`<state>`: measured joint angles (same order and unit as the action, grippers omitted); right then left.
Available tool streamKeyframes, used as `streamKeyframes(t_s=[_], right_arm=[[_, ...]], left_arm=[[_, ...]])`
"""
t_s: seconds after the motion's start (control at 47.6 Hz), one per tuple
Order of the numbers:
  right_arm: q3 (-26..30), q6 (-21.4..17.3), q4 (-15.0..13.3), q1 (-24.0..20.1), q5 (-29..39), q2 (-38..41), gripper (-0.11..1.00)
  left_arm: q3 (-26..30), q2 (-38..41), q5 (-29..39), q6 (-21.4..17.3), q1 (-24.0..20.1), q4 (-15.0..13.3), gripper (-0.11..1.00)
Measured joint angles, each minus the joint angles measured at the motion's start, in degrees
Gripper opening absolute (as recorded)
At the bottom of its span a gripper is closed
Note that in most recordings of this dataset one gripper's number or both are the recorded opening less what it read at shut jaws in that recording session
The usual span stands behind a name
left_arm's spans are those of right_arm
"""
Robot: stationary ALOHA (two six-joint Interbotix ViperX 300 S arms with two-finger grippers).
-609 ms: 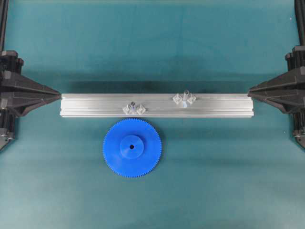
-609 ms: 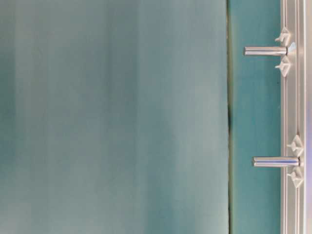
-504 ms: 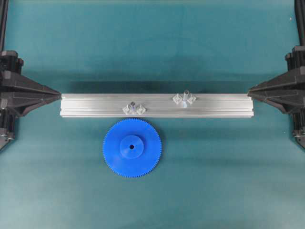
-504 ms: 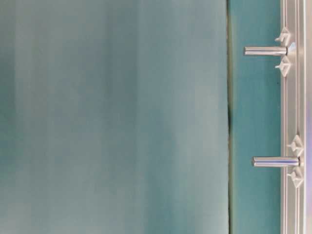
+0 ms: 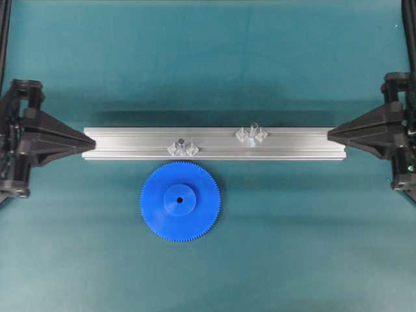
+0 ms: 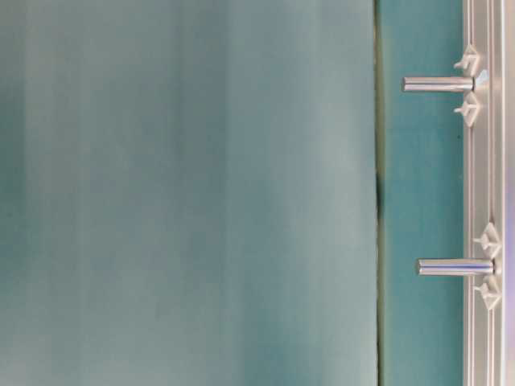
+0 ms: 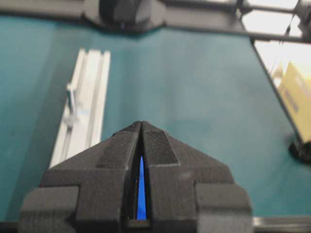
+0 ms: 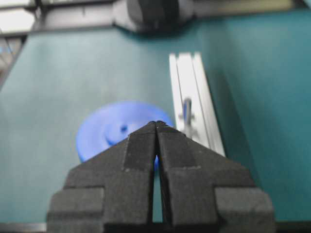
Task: Insert the large gear onto the shaft.
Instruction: 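Move the left gripper toward the blue gear's hub, then lower the open left gripper over the blue gear hub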
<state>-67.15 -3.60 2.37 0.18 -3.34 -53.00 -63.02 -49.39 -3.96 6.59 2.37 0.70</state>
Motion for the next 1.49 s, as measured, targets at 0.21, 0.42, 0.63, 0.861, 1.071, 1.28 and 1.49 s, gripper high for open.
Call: streamKeyframes(t_s=[0.21, 0.42, 0.63, 0.861, 1.071, 1.28, 1.49], right_arm=[[0.0, 0.0, 0.0, 0.88, 3.6, 3.25, 0.05], [0.0, 0.0, 0.0, 1.14, 5.89, 5.89, 0.05], [0.0, 0.0, -0.09, 1.76, 8.7, 6.86, 0.05], [0.0, 0.0, -0.09, 2.37, 9.58, 6.86, 0.05], [0.0, 0.0, 0.0, 2.46, 9.76, 6.86, 0.05], [0.09, 0.0, -0.09, 2.46, 10.72, 6.86, 0.05], [0.09, -0.09, 0.0, 2.55, 11.34, 6.86, 0.05]], left_arm=[[0.88, 5.8, 1.05, 0.09, 1.14, 0.09, 0.01], [1.67, 8.88, 2.2, 0.44, 1.85, 0.09, 0.01], [4.22, 11.78, 7.29, 0.97, 2.46, 0.09, 0.01], [8.53, 17.23, 12.13, 2.72, 3.52, 0.09, 0.01], [13.18, 23.38, 16.79, 3.25, 4.22, 0.09, 0.01], [17.49, 29.53, 19.16, 3.25, 4.57, 0.09, 0.01], [21.01, 35.33, 19.42, 3.34, 4.75, 0.09, 0.01]])
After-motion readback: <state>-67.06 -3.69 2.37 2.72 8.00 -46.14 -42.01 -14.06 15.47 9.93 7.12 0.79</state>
